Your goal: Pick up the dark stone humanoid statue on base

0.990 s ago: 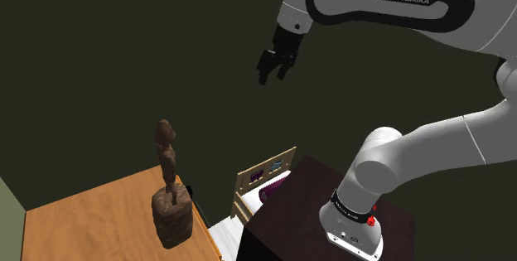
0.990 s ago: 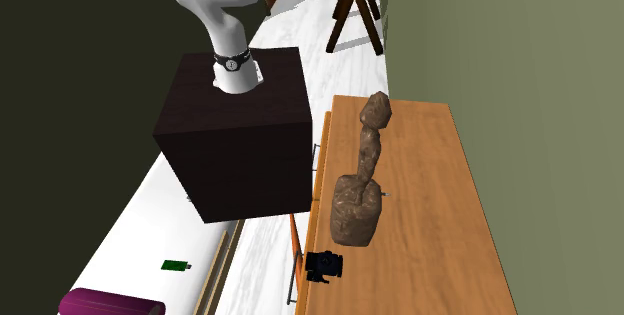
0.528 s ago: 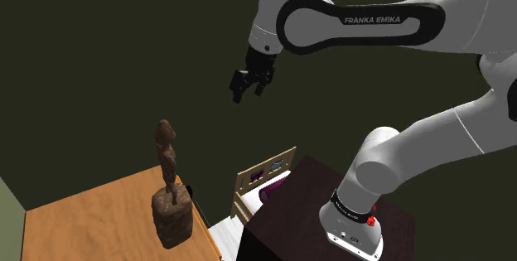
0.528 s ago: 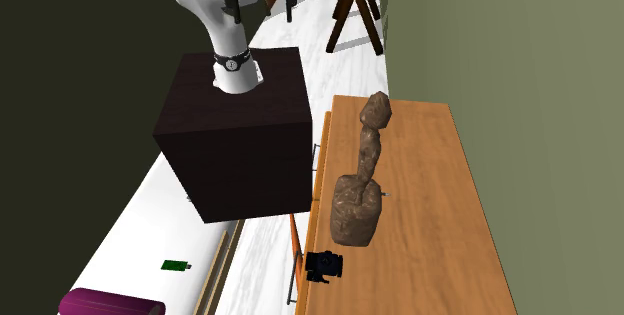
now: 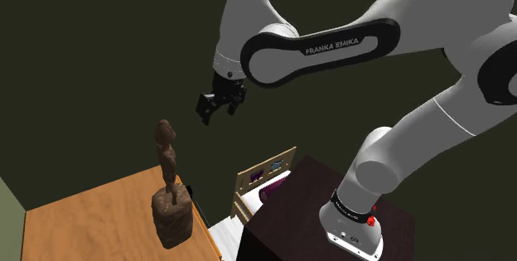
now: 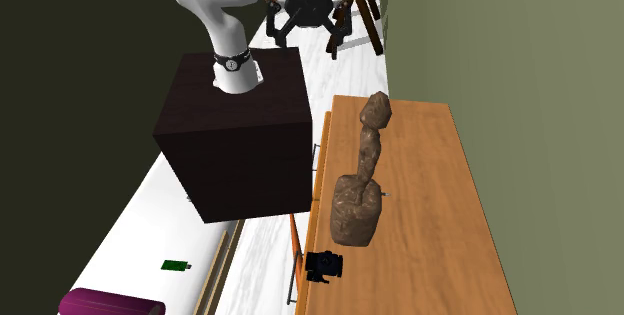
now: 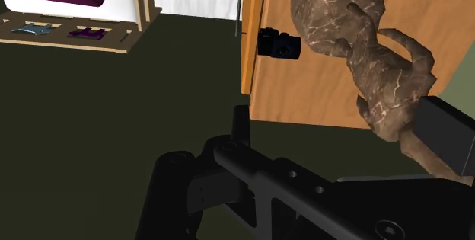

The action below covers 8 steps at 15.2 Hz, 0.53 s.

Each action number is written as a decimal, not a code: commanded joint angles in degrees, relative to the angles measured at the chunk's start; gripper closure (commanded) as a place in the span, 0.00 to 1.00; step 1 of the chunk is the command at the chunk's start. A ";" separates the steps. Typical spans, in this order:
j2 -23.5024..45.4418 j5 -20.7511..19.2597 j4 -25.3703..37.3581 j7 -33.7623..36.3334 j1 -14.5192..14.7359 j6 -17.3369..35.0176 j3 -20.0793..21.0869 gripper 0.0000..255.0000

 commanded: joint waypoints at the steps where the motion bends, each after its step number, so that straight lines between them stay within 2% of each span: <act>1: 3.96 -1.67 1.17 3.30 -0.54 2.77 2.58 0.00; 5: 12.62 -7.37 4.85 10.99 -1.67 6.80 7.47 0.00; 8: 20.02 -13.82 8.55 17.86 -1.94 8.74 10.36 0.00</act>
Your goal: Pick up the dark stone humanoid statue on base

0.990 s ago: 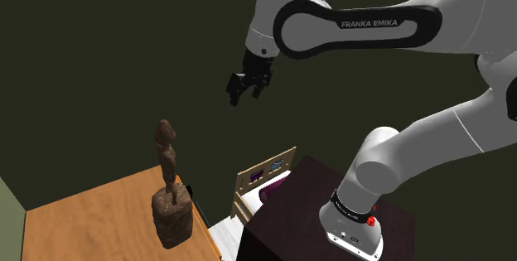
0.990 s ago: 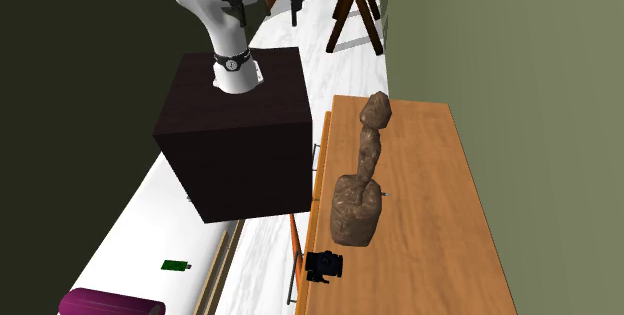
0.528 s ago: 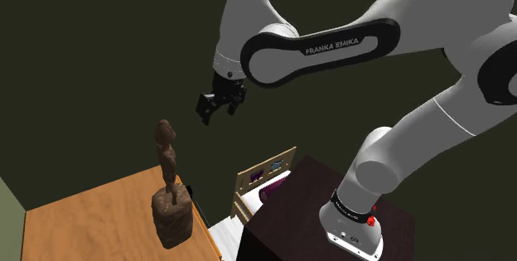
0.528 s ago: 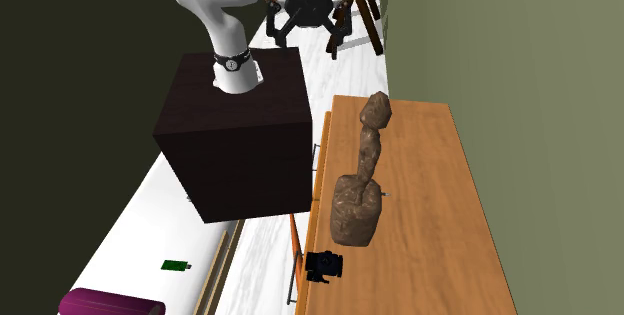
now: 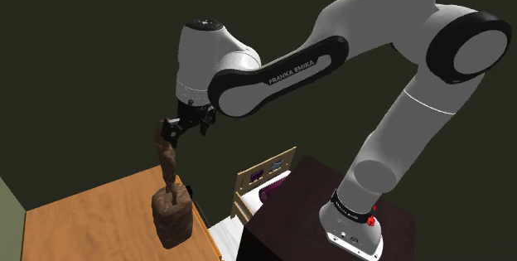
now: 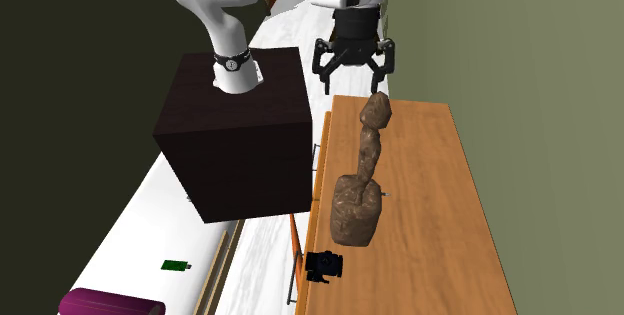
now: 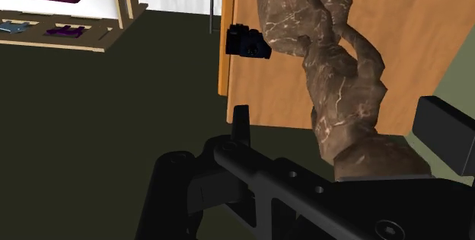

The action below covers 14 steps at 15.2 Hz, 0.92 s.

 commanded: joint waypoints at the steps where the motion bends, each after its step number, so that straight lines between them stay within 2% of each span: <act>1: 5.26 -4.88 2.70 4.97 0.15 1.13 1.61 0.00; 3: 10.60 -10.02 5.84 9.77 1.28 1.47 2.18 0.00; 4: 11.65 -11.00 6.51 10.67 1.75 1.48 2.04 0.00; 11: 15.45 -15.57 4.46 14.34 2.74 6.02 0.84 0.00; 13: 15.45 -15.56 4.45 14.33 2.75 6.02 0.83 0.00; 14: 15.51 -15.63 4.44 14.40 2.78 6.07 0.81 1.00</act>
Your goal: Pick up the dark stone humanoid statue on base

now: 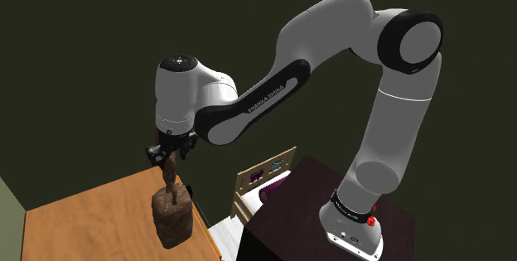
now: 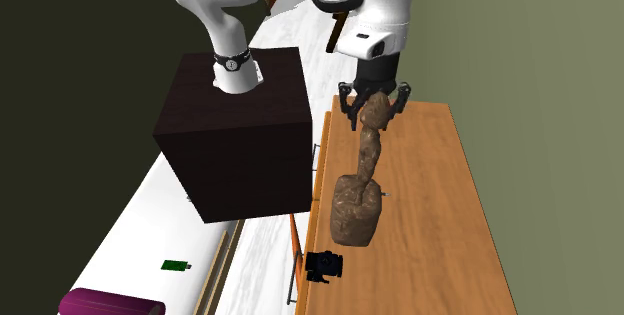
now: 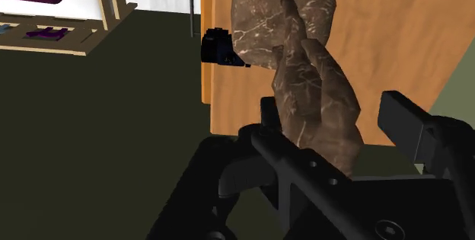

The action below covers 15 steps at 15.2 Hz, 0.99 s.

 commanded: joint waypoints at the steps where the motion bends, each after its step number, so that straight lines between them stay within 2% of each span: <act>1: 0.08 -0.12 -0.07 0.10 0.02 0.14 -0.03 1.00; 9: -0.03 -0.01 -0.09 0.01 -0.01 0.08 0.00 1.00; 15: -3.09 3.69 1.46 -2.95 -0.80 -3.48 0.96 1.00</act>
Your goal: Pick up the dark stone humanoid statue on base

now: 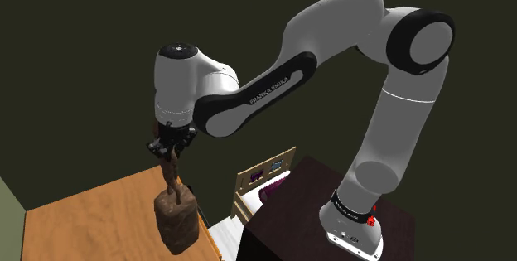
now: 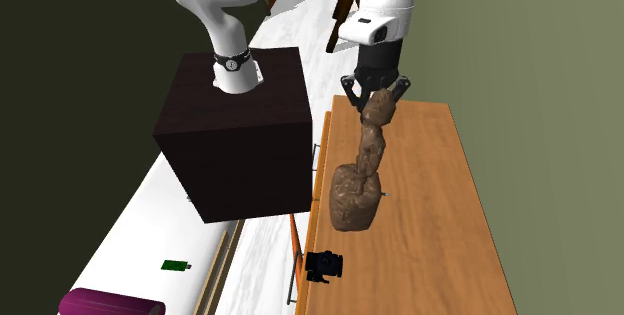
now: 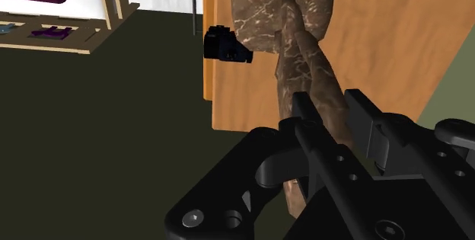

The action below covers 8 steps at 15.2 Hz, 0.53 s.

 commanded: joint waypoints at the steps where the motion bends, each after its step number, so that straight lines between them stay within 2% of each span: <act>1: -0.96 1.08 0.77 -0.99 -0.25 -1.13 0.21 1.00; 8: -3.93 4.51 3.33 -3.85 -0.75 -5.63 0.71 1.00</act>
